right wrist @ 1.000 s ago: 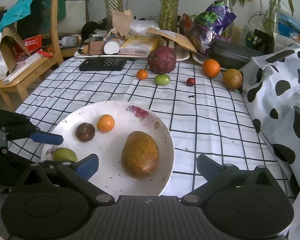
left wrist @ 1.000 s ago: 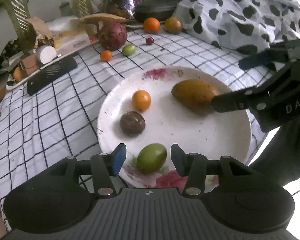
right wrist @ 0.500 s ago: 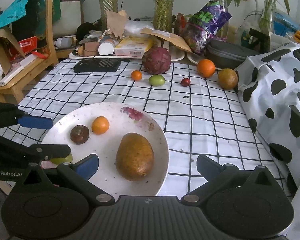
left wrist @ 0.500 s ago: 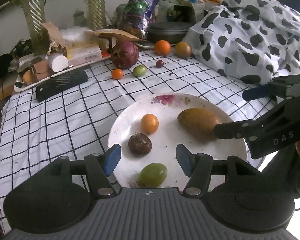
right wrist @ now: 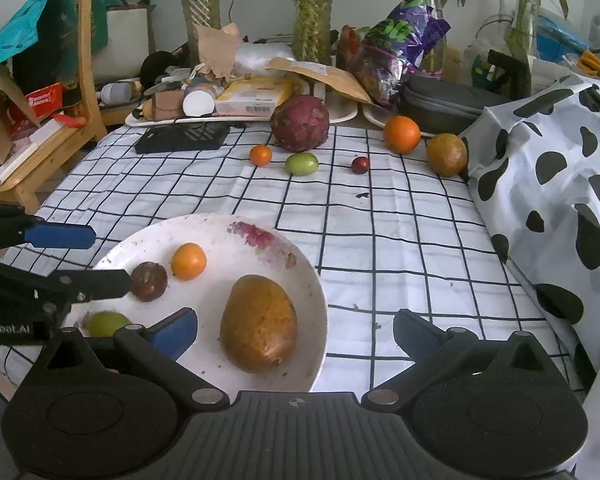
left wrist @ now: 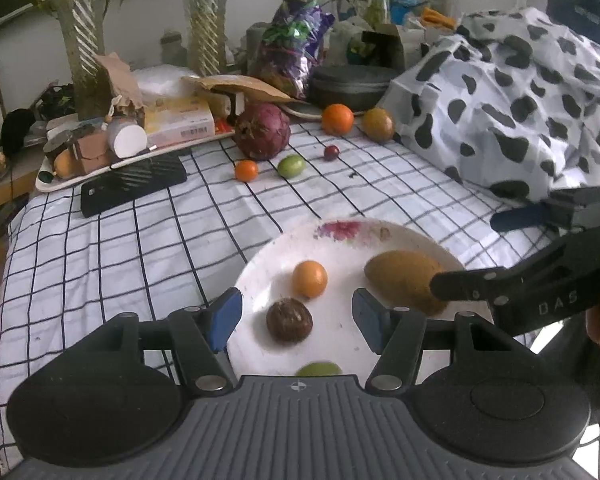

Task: Organize fruits
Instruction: 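Move both grippers away from the plate toward the remaining fruits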

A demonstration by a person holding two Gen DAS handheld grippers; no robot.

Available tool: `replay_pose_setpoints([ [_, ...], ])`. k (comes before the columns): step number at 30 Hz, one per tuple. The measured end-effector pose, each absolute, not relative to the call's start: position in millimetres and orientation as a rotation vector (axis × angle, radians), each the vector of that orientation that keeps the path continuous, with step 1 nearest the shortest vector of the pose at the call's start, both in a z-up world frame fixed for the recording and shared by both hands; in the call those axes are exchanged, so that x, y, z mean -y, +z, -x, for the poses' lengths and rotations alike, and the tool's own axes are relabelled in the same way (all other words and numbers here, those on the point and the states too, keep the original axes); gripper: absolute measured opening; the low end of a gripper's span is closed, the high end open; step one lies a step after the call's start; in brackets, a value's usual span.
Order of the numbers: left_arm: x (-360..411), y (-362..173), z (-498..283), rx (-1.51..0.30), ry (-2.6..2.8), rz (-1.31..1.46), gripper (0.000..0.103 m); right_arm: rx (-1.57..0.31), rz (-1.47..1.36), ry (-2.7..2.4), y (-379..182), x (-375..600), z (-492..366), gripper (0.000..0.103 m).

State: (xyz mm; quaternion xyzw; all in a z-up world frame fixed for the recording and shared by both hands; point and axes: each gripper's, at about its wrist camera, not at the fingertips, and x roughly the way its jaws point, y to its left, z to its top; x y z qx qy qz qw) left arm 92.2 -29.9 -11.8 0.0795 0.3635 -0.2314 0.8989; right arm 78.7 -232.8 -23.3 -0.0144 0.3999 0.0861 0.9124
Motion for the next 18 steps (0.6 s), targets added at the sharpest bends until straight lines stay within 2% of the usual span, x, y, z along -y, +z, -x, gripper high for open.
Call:
replay_pose_setpoints([
  [11, 35, -5, -115, -0.704, -0.467, -0.183, 0.062, -0.803, 0.033, 0.134, -25, 243, -100, 0.103],
  [15, 37, -8, -128, -0.705, -0.455, -0.193, 0.073, -0.802, 0.038, 0.122, -27, 245, -114, 0.103],
  [18, 38, -7, -137, -0.697, -0.452, -0.199, 0.073, -0.797, 0.042, 0.117, -27, 246, -124, 0.103],
])
